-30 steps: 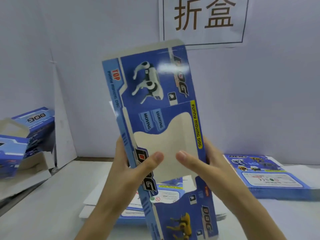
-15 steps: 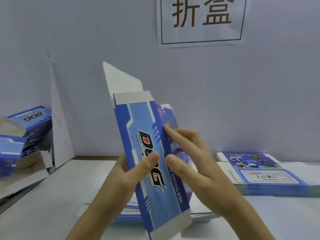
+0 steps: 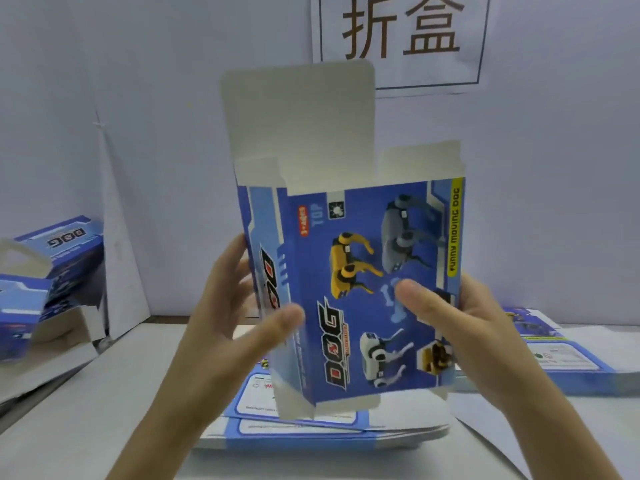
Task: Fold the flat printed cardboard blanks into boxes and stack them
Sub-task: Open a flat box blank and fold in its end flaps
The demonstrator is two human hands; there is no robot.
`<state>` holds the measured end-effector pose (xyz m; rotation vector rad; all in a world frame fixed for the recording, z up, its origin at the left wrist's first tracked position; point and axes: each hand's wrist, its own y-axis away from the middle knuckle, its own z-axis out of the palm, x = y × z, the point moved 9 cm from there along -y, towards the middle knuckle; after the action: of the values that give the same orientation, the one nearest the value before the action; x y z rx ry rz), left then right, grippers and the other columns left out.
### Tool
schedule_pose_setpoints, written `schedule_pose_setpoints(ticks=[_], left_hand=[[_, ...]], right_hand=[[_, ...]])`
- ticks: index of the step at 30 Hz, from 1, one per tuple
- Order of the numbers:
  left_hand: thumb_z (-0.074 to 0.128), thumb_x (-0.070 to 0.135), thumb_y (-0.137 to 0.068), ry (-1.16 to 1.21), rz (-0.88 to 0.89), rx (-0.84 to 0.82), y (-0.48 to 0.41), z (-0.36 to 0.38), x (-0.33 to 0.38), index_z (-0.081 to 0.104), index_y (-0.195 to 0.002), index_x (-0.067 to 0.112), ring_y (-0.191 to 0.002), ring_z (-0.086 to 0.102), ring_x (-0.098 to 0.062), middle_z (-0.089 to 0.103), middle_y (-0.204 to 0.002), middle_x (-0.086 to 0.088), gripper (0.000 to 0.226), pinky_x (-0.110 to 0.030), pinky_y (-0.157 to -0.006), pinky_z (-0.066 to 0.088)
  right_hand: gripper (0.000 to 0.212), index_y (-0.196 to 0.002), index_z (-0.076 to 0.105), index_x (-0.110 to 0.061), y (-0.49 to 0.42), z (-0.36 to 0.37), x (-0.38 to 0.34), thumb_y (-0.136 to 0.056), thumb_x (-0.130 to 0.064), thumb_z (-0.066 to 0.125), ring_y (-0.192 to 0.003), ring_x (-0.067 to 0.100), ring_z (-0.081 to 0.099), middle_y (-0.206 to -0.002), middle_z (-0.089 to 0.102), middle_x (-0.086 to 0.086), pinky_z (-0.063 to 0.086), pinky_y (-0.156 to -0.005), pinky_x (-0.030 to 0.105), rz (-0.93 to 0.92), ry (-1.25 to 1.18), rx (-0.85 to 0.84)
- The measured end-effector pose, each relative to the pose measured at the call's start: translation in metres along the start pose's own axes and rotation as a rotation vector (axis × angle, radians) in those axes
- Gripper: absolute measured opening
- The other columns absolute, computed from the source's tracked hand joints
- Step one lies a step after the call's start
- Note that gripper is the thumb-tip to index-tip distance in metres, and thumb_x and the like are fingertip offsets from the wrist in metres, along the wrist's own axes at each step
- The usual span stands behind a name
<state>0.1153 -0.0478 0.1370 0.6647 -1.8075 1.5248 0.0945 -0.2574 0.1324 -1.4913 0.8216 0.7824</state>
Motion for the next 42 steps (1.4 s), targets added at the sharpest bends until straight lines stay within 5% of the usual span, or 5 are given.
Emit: schedule_pose_setpoints(ticks=[5,8,12,35,42], left_hand=[[0.084,0.046,-0.051,-0.176,0.069,-0.038,0.004,0.011,0.002,0.030,-0.142,0.029,-0.113,0.060,-0.011,0.059,-0.127,0.012,0.107,-0.040,-0.093,0.051],[0.082,0.040,-0.054,-0.296,0.210,-0.015,0.006,0.008,0.011,0.035,-0.132,0.026,-0.111,0.057,0.003,0.054,-0.122,0.026,0.092,-0.011,-0.089,0.046],[0.090,0.037,-0.058,-0.450,0.297,-0.038,0.007,0.008,0.015,0.026,-0.130,0.043,-0.117,0.051,0.004,0.048,-0.127,0.029,0.096,-0.002,-0.087,0.038],[0.089,0.031,-0.054,-0.525,0.355,-0.148,0.007,0.034,0.018,0.028,-0.119,0.028,-0.099,0.057,0.001,0.050,-0.117,0.009,0.089,-0.005,-0.078,0.048],[0.083,0.033,-0.049,-0.584,0.401,-0.092,0.008,0.028,0.024,0.021,-0.119,0.037,-0.094,0.050,0.021,0.040,-0.114,0.044,0.094,0.006,-0.072,0.037]], right_hand=[[0.042,-0.111,0.064,-0.039,-0.002,0.018,-0.004,-0.069,-0.038,0.069,-0.080,0.005,0.071,-0.090,0.074,-0.013,0.057,-0.071,0.026,-0.091,0.035,-0.065],[0.069,-0.126,0.060,-0.007,-0.008,0.016,0.013,-0.078,-0.056,0.065,-0.098,0.011,0.068,-0.101,0.074,-0.002,0.046,-0.100,0.036,0.068,-0.266,-0.127],[0.083,-0.122,0.063,-0.042,0.006,0.020,0.017,-0.056,-0.091,0.051,-0.128,0.004,0.049,-0.133,0.059,-0.009,0.035,-0.106,0.043,0.183,-0.410,-0.377],[0.055,-0.117,0.066,-0.020,0.005,0.012,0.000,-0.069,-0.043,0.078,-0.095,0.025,0.067,-0.108,0.067,0.007,0.056,-0.075,0.041,0.142,-0.607,-0.363],[0.062,-0.131,0.055,-0.022,0.008,0.012,-0.001,-0.075,-0.040,0.073,-0.109,0.028,0.061,-0.120,0.061,0.006,0.054,-0.082,0.047,0.133,-0.535,-0.415]])
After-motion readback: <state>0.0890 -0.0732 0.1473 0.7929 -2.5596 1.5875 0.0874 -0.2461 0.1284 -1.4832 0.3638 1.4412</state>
